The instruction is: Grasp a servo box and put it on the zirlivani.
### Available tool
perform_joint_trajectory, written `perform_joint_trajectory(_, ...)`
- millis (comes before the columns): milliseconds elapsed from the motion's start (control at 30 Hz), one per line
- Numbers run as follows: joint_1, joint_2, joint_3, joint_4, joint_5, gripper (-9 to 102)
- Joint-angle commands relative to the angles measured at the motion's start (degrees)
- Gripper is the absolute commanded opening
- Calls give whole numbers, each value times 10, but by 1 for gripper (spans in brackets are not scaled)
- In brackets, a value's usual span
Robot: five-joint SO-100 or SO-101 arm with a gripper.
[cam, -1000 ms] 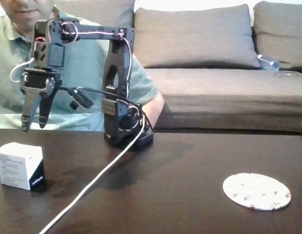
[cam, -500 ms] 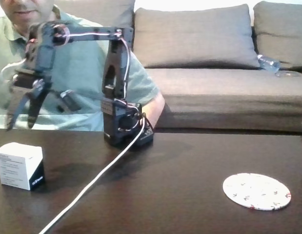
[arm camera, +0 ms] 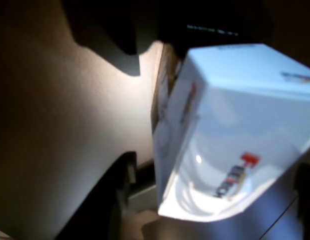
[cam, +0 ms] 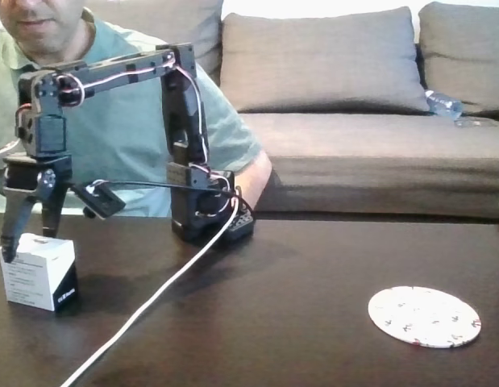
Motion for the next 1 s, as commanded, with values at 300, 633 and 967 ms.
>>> perform_joint_trajectory(300, -17, -57, -28, -42, 34, 38)
perform_joint_trajectory(633, -22, -69, -29, -73, 62, 17)
perform_joint_trajectory(967, -28, -18, -98, 46, 83, 16)
